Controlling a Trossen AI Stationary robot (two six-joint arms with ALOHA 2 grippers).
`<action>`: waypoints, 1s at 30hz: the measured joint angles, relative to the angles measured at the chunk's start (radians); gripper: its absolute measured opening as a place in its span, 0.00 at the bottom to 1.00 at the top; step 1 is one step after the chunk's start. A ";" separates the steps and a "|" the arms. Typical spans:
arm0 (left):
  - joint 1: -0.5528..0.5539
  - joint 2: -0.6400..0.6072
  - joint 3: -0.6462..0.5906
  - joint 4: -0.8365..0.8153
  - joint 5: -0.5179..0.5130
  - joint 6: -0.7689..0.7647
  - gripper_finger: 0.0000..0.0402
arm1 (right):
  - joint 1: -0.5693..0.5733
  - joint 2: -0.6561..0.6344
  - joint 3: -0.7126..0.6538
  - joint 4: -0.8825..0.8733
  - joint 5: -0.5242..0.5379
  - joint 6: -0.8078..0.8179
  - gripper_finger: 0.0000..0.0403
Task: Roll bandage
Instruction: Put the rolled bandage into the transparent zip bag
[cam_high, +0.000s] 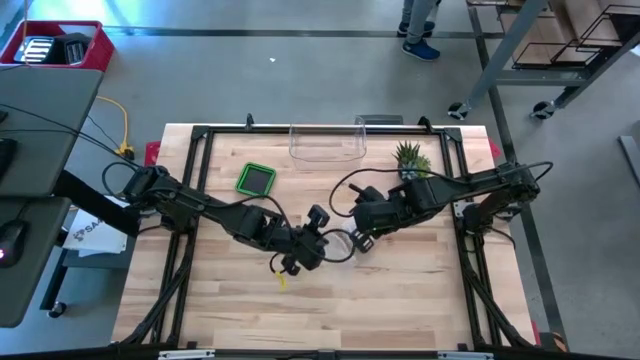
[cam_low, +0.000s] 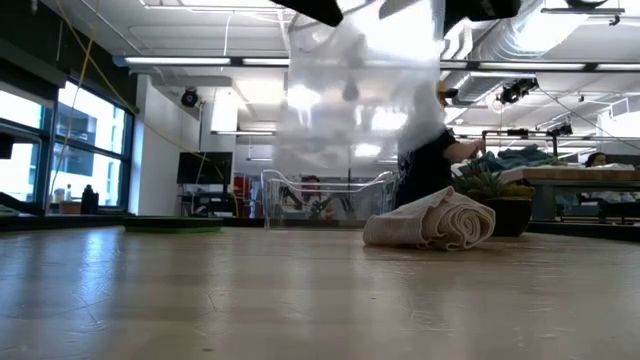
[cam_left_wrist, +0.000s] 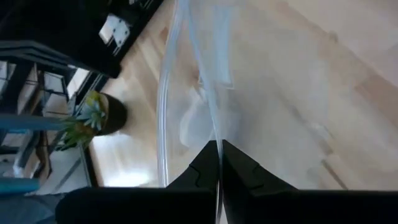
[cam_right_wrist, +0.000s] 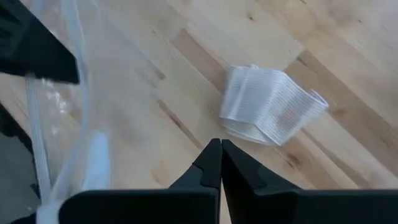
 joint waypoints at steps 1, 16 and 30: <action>0.003 0.000 0.000 0.005 -0.001 0.001 0.00 | 0.000 0.000 0.000 0.012 0.000 -0.006 0.00; 0.010 0.000 0.000 0.026 -0.046 0.077 0.00 | -0.019 -0.016 0.000 0.359 -0.149 -0.108 0.29; 0.010 0.000 0.019 0.042 -0.065 0.099 0.00 | -0.010 0.001 0.000 0.285 -0.089 -0.165 0.55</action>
